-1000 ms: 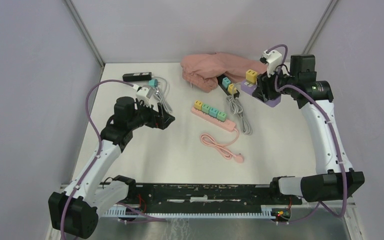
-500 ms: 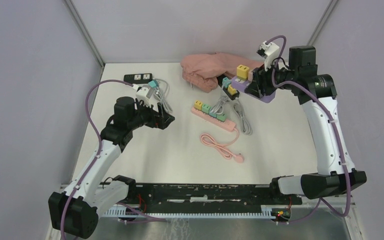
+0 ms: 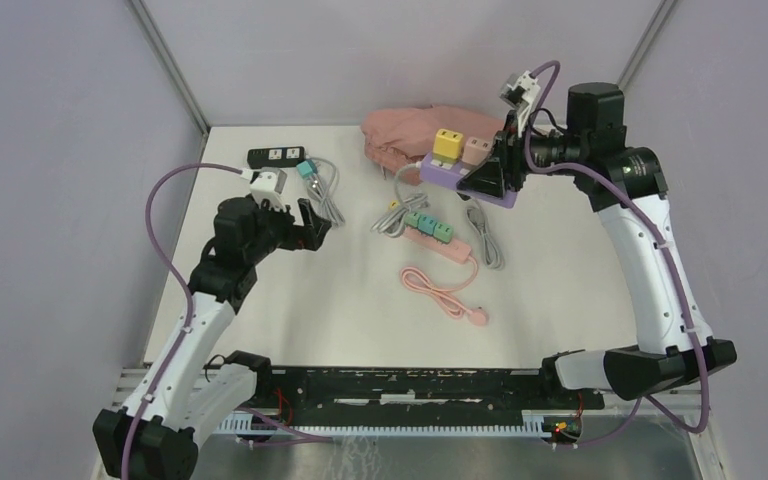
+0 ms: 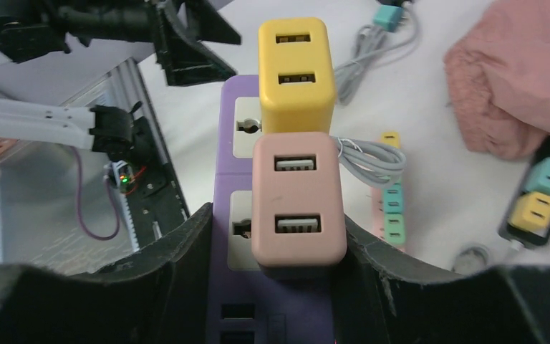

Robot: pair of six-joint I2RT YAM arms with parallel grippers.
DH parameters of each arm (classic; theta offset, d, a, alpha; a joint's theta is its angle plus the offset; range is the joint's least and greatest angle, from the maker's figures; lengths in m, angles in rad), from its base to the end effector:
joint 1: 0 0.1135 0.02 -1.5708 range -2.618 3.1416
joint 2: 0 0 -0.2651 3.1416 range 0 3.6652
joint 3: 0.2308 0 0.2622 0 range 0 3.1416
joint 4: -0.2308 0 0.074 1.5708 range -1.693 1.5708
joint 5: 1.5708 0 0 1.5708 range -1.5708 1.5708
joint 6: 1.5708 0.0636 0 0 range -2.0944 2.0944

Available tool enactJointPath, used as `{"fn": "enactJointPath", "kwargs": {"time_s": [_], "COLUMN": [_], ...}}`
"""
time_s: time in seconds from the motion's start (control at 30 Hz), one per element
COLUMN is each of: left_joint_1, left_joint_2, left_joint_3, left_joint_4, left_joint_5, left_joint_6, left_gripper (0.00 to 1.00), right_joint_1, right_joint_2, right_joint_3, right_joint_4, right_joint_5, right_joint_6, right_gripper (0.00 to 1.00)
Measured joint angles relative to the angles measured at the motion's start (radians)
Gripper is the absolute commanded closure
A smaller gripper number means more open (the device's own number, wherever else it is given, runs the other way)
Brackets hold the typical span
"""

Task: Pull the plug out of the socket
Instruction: Place the socket at the center of the board.

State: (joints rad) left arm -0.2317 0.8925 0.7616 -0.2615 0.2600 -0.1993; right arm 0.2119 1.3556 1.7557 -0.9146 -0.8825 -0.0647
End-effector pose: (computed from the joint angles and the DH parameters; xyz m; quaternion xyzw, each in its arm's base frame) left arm 0.2296 -0.0710 0.2943 0.0854 0.8231 -0.2231 0.5152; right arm 0.2582 0.1058 0.4709 -0.3208 0.7439 0.4014 0.4273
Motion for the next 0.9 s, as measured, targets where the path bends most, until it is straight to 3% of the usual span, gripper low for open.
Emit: {"fn": "enactJointPath", "kwargs": {"time_s": [0.17, 0.4, 0.8, 0.9], "left_joint_1": [0.019, 0.030, 0.032, 0.034], "left_joint_2": [-0.062, -0.069, -0.040, -0.031], "left_joint_3": [0.000, -0.003, -0.016, -0.017], "left_joint_4": [0.001, 0.002, 0.007, 0.016], "left_joint_5": [-0.098, -0.132, -0.083, -0.032], "left_joint_6": [0.000, 0.000, 0.001, 0.002], "left_gripper": [0.01, 0.01, 0.01, 0.01], "right_joint_1": [0.089, 0.256, 0.346, 0.364], "right_joint_2": [-0.020, -0.030, -0.160, -0.192], "right_joint_3": [-0.135, -0.507, -0.931, -1.033], "right_joint_4": [0.101, 0.231, 0.197, 0.211], "right_joint_5": [-0.089, -0.116, 0.029, 0.073], "right_joint_6": [0.042, 0.039, -0.439, -0.491], "right_gripper": [1.00, 1.00, 1.00, 0.92]}}
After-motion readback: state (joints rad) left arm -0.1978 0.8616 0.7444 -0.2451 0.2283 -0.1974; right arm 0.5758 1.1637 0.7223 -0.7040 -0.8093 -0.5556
